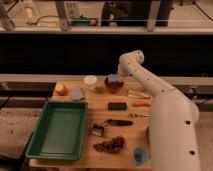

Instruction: Wipe red bowl with sponge

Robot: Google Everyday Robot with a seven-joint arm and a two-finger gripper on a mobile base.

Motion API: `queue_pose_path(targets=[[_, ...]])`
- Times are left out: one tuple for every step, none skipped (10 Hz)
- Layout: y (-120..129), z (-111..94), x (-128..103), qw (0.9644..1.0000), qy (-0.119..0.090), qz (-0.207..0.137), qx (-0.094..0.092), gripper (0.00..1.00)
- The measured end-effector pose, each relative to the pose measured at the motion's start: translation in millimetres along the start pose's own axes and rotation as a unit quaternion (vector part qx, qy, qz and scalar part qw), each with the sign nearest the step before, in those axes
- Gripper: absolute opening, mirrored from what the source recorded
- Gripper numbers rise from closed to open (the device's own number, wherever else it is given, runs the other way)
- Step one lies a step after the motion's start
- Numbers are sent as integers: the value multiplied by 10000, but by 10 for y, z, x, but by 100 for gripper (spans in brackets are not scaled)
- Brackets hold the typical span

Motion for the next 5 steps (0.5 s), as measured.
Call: queue_pose_path(targets=[[-14,27,-57,10000,-43,-31,-12,0],[-14,49,-73,10000,-54,-61,-24,0],[-3,66,-72,10000,-55,-75,-33,0],[14,79,-78,9999,-70,-77,-50,0],[44,91,-93,9999,-90,-88,-68,0]])
